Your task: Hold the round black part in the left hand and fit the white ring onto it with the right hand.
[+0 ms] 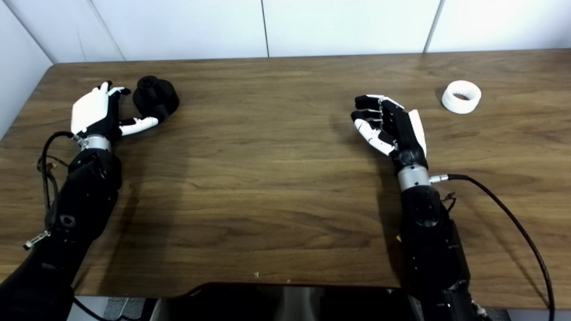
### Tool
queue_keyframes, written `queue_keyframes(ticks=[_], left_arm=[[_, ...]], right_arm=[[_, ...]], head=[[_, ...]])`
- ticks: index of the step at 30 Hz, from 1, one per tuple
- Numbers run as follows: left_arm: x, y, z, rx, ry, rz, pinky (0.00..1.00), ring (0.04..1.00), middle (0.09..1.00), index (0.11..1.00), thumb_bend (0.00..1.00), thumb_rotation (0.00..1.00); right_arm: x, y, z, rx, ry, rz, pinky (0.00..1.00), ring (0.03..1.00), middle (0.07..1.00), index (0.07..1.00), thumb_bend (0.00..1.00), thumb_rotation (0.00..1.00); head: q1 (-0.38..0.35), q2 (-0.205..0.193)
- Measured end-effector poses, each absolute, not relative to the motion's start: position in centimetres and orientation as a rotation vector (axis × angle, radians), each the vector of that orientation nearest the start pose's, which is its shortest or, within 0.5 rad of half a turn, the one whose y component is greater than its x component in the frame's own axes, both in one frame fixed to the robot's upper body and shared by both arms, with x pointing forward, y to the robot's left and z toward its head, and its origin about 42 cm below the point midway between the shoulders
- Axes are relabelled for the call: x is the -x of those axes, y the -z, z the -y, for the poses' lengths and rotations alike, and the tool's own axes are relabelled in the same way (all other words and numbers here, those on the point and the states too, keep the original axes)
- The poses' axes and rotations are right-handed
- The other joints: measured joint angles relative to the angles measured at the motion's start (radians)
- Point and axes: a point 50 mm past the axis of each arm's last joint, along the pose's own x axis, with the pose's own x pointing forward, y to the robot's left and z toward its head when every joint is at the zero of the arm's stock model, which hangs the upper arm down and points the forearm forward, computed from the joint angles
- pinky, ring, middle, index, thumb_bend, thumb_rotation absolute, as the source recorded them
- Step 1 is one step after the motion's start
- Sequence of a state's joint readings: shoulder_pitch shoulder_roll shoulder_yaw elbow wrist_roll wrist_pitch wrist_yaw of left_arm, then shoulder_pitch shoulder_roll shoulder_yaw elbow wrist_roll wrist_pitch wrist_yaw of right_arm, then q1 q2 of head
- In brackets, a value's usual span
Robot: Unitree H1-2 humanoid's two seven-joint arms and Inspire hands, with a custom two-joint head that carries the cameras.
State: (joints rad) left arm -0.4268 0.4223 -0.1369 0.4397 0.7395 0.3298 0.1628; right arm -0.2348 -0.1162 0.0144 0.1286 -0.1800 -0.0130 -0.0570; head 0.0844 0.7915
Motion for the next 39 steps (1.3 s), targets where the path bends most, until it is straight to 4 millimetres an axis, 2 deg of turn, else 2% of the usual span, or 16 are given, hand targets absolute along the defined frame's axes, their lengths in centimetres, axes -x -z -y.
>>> queue_keyframes(ticks=[15,20,39], left_arm=[[-42.2,-13.8,-34.9,-1.245,-0.279,-0.219,1.0,1.0,1.0,0.884,1.0,0.63],[-42.8,-13.6,-34.7,-1.258,-0.275,-0.224,1.0,1.0,1.0,0.901,1.0,0.65],[-44.1,-13.7,-33.7,-1.214,-0.263,-0.187,1.0,1.0,1.0,0.873,1.0,0.56]], right_arm=[[-35.9,-13.7,23.3,0.301,0.011,0.129,0.62,0.697,0.702,0.673,0.41,0.37],[-35.8,-13.7,23.4,0.301,0.012,0.131,0.61,0.694,0.707,0.675,0.41,0.35],[-35.5,-13.7,23.6,0.292,0.016,0.129,0.62,0.698,0.707,0.673,0.41,0.34]], head=[[-0.012,0.0],[-0.017,0.003],[-0.038,0.008]])
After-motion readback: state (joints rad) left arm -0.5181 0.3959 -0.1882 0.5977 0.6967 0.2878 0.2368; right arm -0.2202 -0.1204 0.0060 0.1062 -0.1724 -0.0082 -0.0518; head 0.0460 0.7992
